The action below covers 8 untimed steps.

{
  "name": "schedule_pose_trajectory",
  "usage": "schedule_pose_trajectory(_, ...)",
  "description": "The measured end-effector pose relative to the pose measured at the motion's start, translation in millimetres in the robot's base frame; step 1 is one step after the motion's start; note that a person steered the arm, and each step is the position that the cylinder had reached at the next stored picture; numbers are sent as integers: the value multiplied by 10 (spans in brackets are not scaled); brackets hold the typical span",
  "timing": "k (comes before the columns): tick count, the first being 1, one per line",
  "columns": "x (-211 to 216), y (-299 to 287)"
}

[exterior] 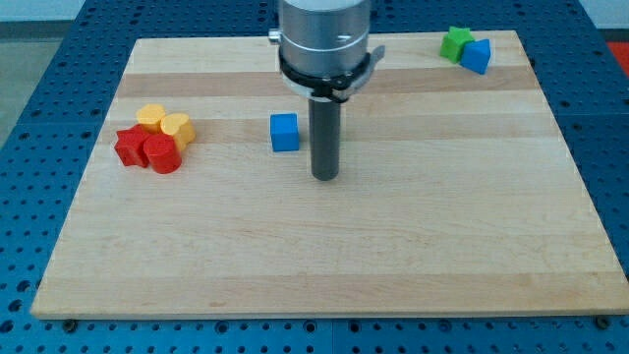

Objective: Place the green circle to the bottom left of the green star

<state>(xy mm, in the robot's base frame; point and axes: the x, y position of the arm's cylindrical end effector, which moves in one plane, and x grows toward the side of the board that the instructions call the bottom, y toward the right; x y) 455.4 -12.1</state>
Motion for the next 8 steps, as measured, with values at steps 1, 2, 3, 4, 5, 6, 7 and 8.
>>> schedule_pose_trajectory(1, -131, -71)
schedule_pose_trajectory(2, -336, -71)
schedule_pose_trajectory(3, -470, -65)
schedule_pose_trajectory(4, -615, 33)
schedule_pose_trajectory(5, -870, 161)
schedule_pose_trajectory(6, -1133, 375)
schedule_pose_trajectory(7, -1388, 535)
schedule_pose_trajectory(8, -1587, 732)
